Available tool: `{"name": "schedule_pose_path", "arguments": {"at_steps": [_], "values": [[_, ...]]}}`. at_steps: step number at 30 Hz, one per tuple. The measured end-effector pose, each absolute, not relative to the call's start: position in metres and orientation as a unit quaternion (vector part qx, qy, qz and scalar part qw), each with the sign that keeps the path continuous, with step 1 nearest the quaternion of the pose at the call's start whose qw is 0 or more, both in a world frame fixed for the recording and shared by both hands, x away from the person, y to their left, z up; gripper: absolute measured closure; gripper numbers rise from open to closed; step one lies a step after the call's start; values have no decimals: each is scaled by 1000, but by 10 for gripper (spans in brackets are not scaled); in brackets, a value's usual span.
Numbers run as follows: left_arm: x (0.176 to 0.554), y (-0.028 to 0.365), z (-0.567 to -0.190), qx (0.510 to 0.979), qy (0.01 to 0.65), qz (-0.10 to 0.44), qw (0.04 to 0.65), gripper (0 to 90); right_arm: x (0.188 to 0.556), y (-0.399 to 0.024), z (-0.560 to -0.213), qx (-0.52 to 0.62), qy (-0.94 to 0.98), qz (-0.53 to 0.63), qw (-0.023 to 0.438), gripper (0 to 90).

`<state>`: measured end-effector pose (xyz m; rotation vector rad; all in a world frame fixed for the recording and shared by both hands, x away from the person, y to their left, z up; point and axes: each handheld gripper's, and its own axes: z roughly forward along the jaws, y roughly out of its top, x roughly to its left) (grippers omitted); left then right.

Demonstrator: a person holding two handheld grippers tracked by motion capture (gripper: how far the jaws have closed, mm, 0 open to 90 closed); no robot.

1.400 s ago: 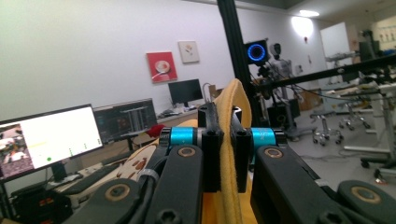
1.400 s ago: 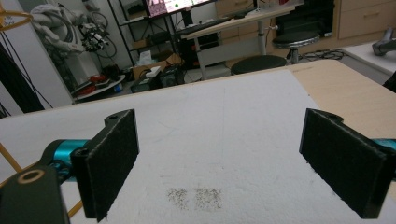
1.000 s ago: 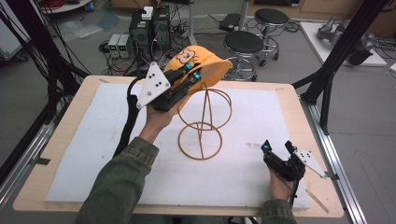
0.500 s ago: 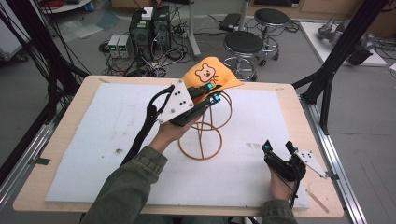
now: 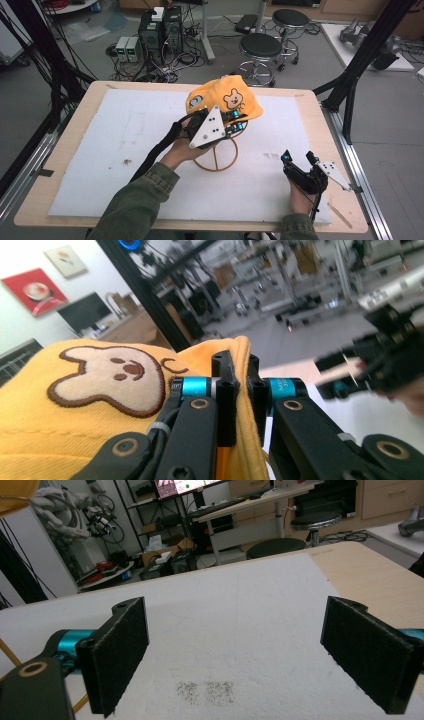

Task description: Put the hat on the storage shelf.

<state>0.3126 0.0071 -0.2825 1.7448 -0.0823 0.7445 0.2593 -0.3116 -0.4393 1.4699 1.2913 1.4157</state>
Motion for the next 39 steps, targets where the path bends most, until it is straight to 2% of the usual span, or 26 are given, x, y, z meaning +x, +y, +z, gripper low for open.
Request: {"name": "schedule_pose_path", "arguments": {"at_steps": [20, 27, 34, 36, 38, 39], "values": [[305, 7, -306, 770, -49, 293, 565, 865, 259, -312, -439, 571, 499, 548, 353, 108], [300, 5, -314, 795, -64, 297, 525, 865, 260, -312, -439, 571, 498, 548, 354, 108], [300, 5, -315, 803, -70, 297, 512, 854, 259, -312, -439, 569, 500, 548, 355, 108], [300, 5, -315, 803, -72, 296, 512, 826, 259, -312, -440, 569, 501, 547, 355, 108], [300, 5, -315, 802, -71, 291, 517, 746, 259, -312, -440, 569, 501, 547, 355, 108], [300, 5, -314, 800, -73, 291, 520, 733, 259, -312, -440, 569, 501, 547, 355, 108]]}}
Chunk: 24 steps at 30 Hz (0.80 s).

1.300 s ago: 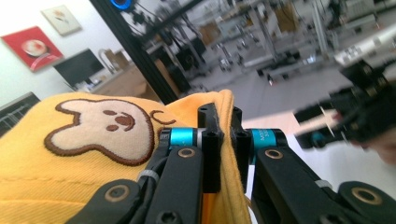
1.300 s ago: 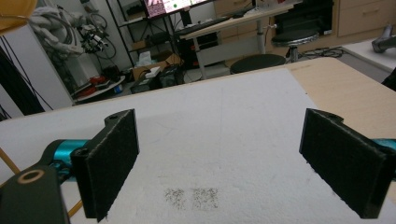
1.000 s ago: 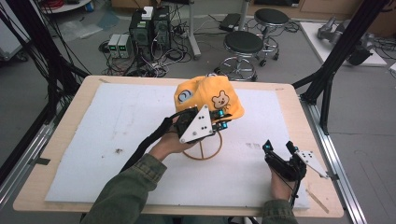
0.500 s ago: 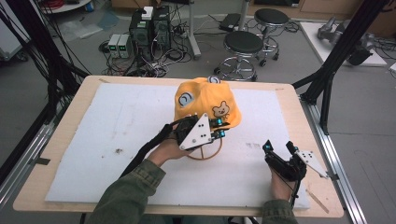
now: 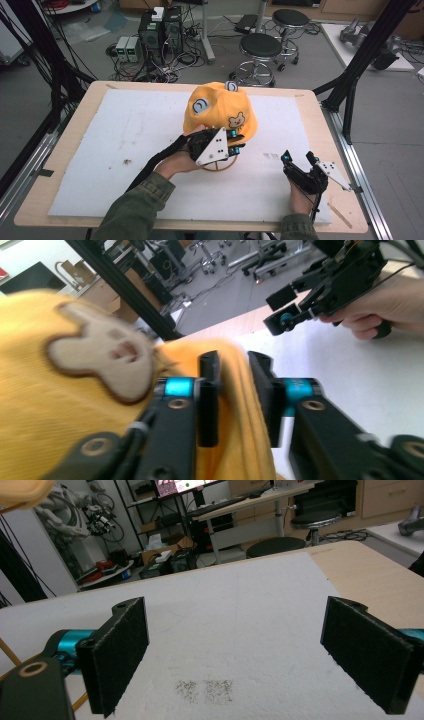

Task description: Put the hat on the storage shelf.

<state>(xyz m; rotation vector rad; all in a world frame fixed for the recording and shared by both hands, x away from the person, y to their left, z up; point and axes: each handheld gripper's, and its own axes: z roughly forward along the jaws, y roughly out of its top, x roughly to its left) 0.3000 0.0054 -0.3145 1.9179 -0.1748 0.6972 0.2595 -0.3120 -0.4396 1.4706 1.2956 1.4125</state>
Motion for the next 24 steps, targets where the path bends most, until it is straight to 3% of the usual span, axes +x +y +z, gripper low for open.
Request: {"name": "schedule_pose_path", "arguments": {"at_steps": [5, 24], "values": [[300, 9, -310, 793, -68, 281, 537, 616, 260, -313, -440, 572, 501, 545, 353, 108], [287, 23, -289, 749, -54, 280, 598, 480, 259, -312, -439, 569, 507, 539, 358, 108]]}}
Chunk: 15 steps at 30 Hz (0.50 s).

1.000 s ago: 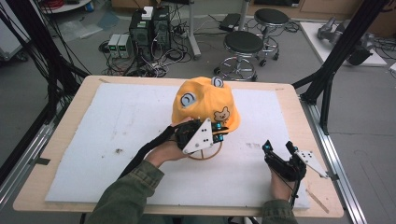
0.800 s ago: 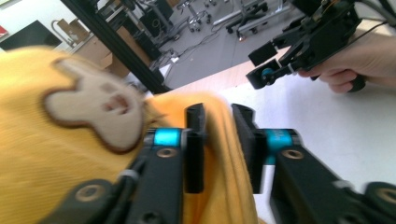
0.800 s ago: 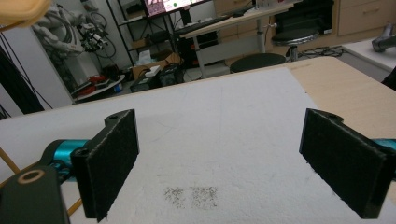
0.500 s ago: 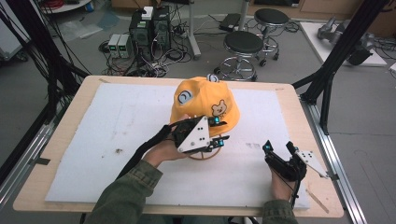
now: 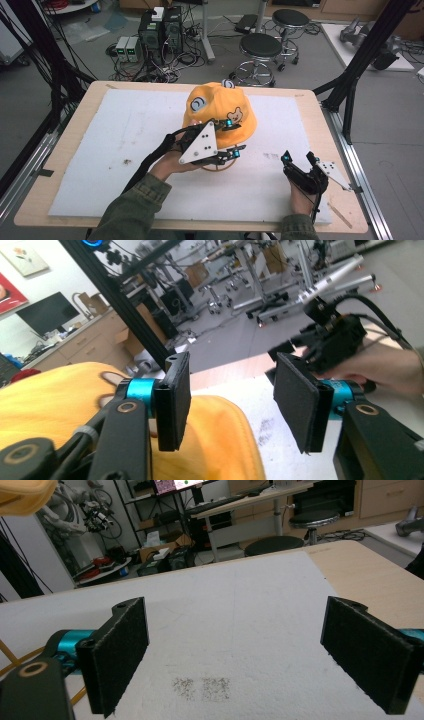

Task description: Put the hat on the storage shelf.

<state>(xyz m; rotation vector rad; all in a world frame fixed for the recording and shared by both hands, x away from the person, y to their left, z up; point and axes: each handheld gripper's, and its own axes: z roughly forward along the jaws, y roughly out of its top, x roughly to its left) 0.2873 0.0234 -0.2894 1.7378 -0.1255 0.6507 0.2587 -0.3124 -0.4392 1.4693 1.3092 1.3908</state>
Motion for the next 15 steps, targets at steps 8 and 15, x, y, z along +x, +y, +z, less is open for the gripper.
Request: {"name": "schedule_pose_path", "arguments": {"at_steps": [8, 15], "values": [[291, 44, -277, 708, -17, 265, 655, 469, 258, -313, -439, 570, 506, 542, 354, 108], [292, 67, -266, 665, 18, 266, 698, 470, 258, -313, -439, 570, 503, 543, 356, 108]]}}
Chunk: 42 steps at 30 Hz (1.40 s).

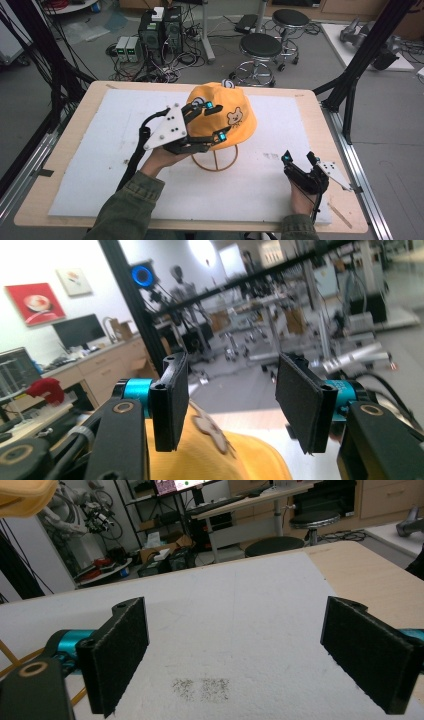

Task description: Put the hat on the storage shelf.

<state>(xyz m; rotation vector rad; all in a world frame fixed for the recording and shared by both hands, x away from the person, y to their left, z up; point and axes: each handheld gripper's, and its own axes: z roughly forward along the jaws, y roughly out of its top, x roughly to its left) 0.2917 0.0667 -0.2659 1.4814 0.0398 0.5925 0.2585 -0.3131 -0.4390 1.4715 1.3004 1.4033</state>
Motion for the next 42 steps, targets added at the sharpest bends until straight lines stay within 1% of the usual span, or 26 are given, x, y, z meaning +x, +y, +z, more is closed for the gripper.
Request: {"name": "schedule_pose_path", "arguments": {"at_steps": [1, 4, 7, 10, 14, 16, 19, 22, 29, 33, 39, 42], "values": [[292, 71, -265, 655, 27, 272, 704, 470, 258, -313, -439, 570, 503, 543, 356, 108], [293, 84, -262, 613, 66, 313, 722, 450, 259, -314, -439, 569, 504, 543, 357, 108], [298, 100, -261, 580, 105, 329, 738, 450, 259, -314, -439, 569, 504, 543, 357, 108], [301, 114, -261, 563, 130, 337, 743, 447, 258, -315, -439, 571, 504, 541, 357, 108], [303, 137, -262, 536, 170, 364, 743, 442, 258, -315, -439, 570, 502, 542, 360, 108], [303, 148, -262, 531, 188, 396, 725, 438, 257, -315, -439, 570, 503, 541, 360, 108], [301, 164, -262, 519, 206, 425, 712, 430, 256, -314, -438, 573, 496, 549, 353, 108], [298, 181, -263, 506, 224, 447, 703, 423, 255, -313, -438, 570, 496, 548, 359, 108], [291, 209, -268, 488, 259, 468, 690, 403, 253, -313, -437, 563, 498, 544, 374, 108], [284, 221, -279, 481, 274, 480, 680, 389, 250, -312, -436, 561, 496, 544, 378, 108], [274, 240, -297, 472, 306, 495, 662, 380, 243, -310, -433, 547, 498, 543, 398, 108], [273, 248, -305, 474, 320, 493, 656, 380, 241, -310, -433, 544, 496, 544, 402, 107]]}}
